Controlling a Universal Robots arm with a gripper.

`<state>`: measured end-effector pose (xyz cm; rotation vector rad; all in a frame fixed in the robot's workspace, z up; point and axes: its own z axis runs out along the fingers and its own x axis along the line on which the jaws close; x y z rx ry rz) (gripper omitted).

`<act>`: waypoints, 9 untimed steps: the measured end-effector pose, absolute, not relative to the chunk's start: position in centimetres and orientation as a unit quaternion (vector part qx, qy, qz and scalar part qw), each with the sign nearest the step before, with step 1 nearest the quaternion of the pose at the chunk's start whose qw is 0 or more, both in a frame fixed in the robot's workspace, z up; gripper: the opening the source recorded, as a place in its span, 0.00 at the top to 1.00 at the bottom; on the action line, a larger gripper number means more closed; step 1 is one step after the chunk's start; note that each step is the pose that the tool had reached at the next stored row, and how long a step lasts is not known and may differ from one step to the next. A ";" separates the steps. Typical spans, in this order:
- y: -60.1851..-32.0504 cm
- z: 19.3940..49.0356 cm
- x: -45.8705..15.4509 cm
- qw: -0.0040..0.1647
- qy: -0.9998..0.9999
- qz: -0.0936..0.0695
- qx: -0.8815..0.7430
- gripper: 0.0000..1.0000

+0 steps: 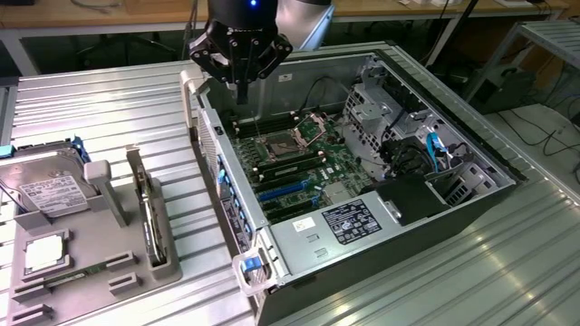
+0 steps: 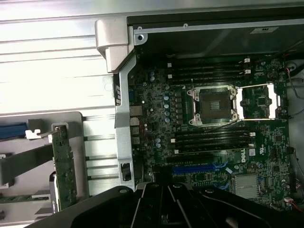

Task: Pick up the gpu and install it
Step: 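Reach for the gpu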

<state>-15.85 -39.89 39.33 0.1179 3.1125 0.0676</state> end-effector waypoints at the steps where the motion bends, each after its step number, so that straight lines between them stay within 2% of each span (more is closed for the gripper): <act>1: -39.9 39.3 -16.0 0.013 0.999 0.022 0.038 0.89; 9: -39.9 39.3 -17.1 0.013 0.999 0.022 0.038 0.89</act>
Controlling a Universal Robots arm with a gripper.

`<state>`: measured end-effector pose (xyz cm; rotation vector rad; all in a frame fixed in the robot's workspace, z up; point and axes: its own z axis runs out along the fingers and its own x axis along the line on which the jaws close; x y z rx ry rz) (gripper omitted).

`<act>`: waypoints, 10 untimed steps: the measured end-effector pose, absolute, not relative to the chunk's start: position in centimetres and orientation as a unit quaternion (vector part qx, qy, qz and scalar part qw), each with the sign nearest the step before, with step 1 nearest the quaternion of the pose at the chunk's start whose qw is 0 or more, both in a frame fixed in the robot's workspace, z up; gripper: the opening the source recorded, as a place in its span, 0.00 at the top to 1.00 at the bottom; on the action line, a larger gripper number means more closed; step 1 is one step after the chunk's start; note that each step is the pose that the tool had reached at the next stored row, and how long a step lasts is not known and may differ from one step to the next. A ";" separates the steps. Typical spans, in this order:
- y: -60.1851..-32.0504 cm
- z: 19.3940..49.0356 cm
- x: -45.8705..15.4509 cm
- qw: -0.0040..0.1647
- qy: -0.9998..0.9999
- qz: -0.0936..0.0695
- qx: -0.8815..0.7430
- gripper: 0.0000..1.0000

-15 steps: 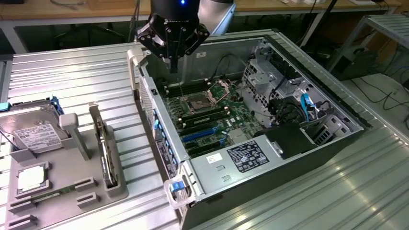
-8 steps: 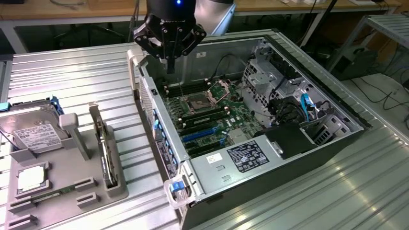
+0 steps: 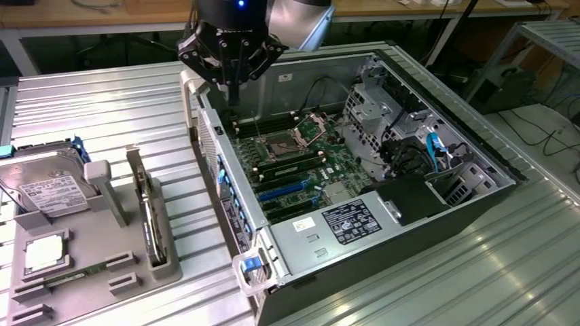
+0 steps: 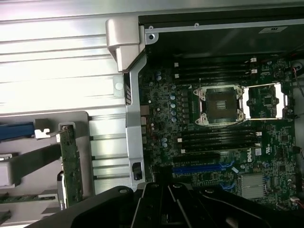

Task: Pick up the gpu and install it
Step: 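Reach for the gpu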

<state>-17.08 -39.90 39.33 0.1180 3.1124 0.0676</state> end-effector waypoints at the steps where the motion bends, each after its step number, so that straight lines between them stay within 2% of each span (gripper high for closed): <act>1: -39.9 39.3 -17.2 0.013 0.999 0.022 0.038 0.89; 10: -40.4 39.3 -18.7 0.013 0.999 0.022 0.032 0.89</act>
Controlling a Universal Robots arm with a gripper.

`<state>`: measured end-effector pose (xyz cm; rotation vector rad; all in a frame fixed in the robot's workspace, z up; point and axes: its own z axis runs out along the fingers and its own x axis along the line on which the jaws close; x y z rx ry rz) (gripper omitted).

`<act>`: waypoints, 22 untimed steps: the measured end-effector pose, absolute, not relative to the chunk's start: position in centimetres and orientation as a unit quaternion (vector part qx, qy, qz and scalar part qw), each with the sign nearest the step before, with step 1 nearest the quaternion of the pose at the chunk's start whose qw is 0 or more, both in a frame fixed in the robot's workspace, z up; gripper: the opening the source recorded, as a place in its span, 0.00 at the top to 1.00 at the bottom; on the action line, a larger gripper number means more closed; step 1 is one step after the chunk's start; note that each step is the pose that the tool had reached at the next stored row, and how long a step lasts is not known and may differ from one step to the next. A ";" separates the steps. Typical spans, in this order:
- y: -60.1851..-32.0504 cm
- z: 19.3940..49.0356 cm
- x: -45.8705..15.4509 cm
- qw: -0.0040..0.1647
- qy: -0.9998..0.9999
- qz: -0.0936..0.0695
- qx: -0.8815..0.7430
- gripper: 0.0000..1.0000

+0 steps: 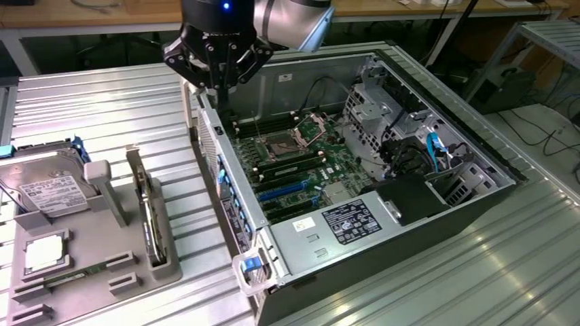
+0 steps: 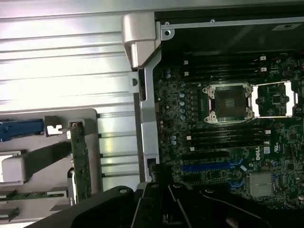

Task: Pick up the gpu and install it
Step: 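Reach for the gpu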

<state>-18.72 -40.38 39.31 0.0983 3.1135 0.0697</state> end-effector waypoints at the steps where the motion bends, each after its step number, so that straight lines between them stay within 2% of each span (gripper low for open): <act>1: -40.5 39.3 -18.8 0.013 0.999 0.022 0.029 0.89; 22: -40.8 39.3 -22.5 0.012 1.000 0.023 -0.009 0.89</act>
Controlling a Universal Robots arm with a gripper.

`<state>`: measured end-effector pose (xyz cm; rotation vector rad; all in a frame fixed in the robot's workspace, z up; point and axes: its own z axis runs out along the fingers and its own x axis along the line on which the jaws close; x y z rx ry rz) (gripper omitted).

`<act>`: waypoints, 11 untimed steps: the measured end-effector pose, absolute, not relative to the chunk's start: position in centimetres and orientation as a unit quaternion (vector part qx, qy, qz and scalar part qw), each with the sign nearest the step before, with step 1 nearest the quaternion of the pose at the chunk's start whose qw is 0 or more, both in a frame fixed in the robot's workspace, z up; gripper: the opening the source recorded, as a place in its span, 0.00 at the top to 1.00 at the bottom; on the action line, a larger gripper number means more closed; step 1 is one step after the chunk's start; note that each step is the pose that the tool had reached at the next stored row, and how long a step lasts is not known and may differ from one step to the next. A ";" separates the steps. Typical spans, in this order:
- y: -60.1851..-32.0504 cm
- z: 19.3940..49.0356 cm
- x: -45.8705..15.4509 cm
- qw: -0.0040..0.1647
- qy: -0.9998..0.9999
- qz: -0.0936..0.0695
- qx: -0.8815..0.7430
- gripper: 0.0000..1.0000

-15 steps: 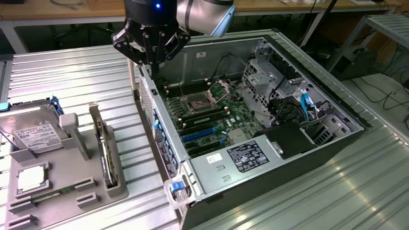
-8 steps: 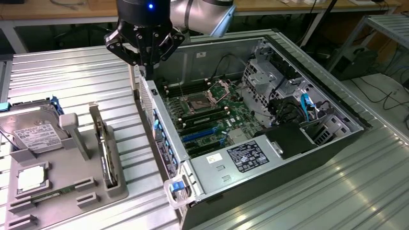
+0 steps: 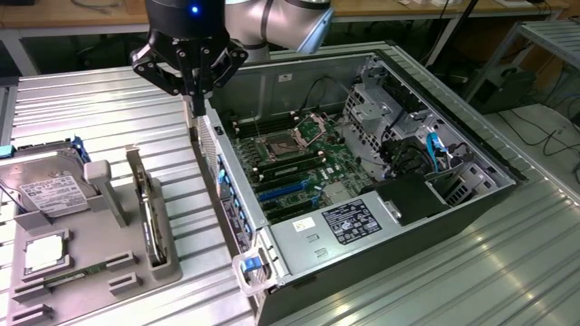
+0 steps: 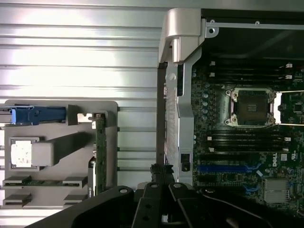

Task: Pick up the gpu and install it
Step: 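Reach for the gpu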

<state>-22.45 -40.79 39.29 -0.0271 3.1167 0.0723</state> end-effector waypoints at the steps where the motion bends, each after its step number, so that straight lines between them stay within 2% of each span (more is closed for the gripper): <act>1: -40.8 39.3 -22.7 0.012 1.000 0.023 -0.010 0.89; 11: -40.9 39.3 -24.6 0.012 0.999 0.023 -0.020 0.89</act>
